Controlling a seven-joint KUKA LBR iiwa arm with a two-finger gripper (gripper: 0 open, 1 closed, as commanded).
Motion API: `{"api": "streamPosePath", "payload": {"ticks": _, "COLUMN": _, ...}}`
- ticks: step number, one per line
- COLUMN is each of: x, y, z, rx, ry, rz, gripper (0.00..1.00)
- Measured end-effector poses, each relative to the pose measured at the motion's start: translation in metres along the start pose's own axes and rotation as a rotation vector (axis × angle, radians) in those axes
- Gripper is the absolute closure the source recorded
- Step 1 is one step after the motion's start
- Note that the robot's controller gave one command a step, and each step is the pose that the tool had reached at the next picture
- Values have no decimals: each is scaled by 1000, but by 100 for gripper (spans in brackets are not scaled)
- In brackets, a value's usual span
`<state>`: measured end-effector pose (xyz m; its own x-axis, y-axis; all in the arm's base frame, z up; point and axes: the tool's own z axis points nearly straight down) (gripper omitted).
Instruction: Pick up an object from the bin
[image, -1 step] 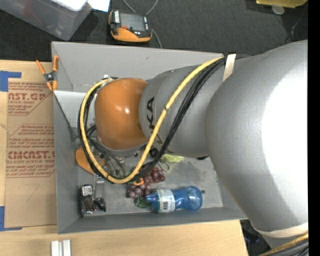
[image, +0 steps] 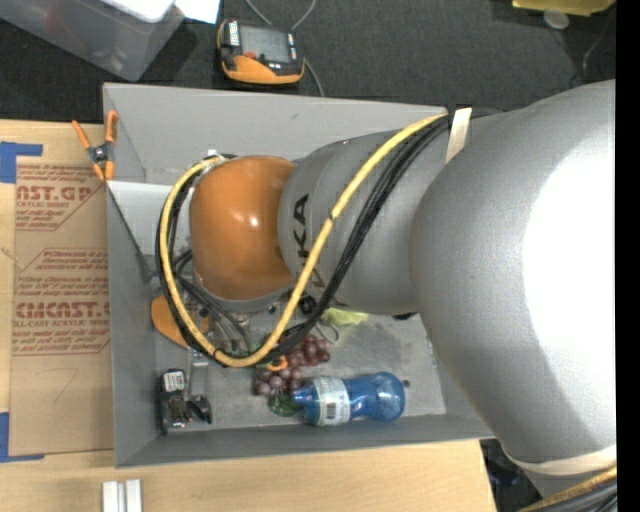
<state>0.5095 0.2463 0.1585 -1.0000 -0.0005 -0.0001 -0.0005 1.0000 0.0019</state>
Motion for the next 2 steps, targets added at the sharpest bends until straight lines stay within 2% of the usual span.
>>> {"api": "streamPosePath", "payload": {"ticks": 1, "x": 7, "y": -2, "z": -66, "rx": -3, "ry": -8, "rz": -30, "gripper": 0}}
{"api": "streamPosePath", "payload": {"ticks": 2, "x": 16, "y": -3, "z": -81, "rx": 5, "ry": 10, "rz": -11, "gripper": 0}}
